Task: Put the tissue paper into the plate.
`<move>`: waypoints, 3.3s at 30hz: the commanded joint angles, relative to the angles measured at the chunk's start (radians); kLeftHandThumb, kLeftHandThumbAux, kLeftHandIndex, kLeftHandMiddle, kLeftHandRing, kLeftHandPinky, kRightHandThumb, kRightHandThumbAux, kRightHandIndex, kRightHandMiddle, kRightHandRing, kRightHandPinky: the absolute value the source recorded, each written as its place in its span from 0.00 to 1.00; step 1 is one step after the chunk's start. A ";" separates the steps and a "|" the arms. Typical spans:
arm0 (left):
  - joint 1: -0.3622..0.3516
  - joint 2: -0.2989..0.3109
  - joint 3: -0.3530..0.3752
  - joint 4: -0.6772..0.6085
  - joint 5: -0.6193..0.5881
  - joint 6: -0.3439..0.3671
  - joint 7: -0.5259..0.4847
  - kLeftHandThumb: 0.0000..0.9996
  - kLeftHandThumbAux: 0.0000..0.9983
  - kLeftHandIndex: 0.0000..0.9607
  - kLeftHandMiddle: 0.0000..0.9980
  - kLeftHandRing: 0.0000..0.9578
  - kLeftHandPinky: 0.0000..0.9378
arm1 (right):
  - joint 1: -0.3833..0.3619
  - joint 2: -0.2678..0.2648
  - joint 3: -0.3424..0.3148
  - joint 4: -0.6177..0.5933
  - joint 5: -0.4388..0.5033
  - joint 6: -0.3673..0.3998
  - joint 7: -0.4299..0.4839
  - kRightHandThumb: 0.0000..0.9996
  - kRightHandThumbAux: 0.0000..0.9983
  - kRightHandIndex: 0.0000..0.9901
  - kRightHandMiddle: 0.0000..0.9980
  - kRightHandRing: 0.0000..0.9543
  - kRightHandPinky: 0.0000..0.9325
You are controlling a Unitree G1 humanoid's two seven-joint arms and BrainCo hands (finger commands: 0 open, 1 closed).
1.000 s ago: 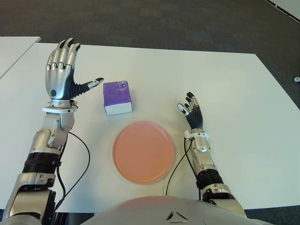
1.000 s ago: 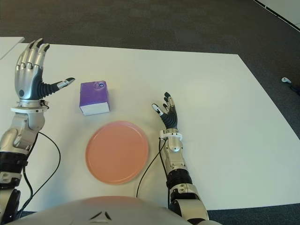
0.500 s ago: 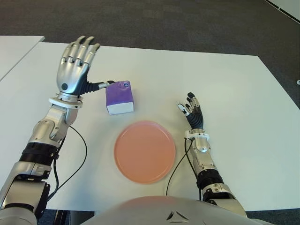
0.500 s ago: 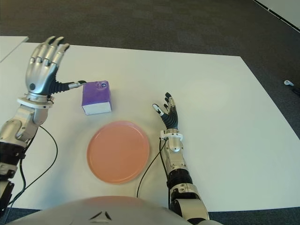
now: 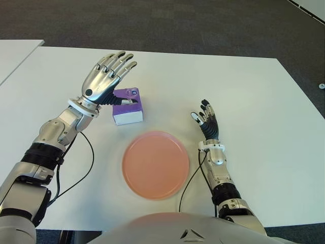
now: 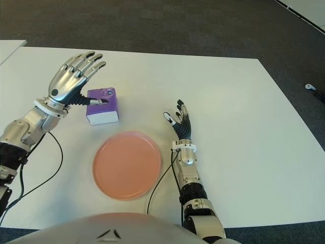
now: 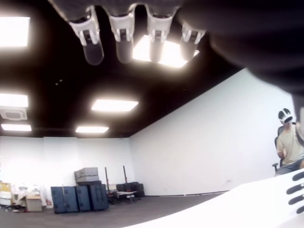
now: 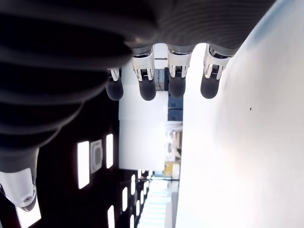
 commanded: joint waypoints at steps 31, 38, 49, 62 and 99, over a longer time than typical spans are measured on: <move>-0.202 -0.041 -0.226 0.390 0.022 -0.124 -0.091 0.04 0.31 0.00 0.00 0.00 0.00 | 0.048 0.019 0.009 0.035 -0.020 0.027 -0.014 0.01 0.55 0.00 0.00 0.00 0.00; -0.232 -0.048 -0.261 0.452 0.039 -0.091 -0.065 0.03 0.31 0.00 0.00 0.00 0.00 | 0.048 0.019 0.009 0.035 -0.020 0.027 -0.014 0.01 0.55 0.00 0.00 0.00 0.00; -0.268 -0.070 -0.311 0.549 0.057 -0.008 -0.020 0.01 0.30 0.00 0.00 0.00 0.00 | 0.049 0.019 0.009 0.034 -0.020 0.027 -0.014 0.01 0.55 0.00 0.00 0.00 0.00; -0.265 -0.056 -0.331 0.550 0.023 0.013 -0.060 0.02 0.31 0.00 0.00 0.00 0.00 | 0.050 0.015 0.006 0.033 -0.017 0.027 -0.009 0.01 0.55 0.00 0.00 0.00 0.00; -0.125 0.025 -0.254 0.306 -0.098 0.005 -0.320 0.05 0.31 0.00 0.00 0.00 0.00 | 0.064 0.008 0.004 0.009 -0.011 0.032 0.001 0.01 0.55 0.00 0.00 0.00 0.00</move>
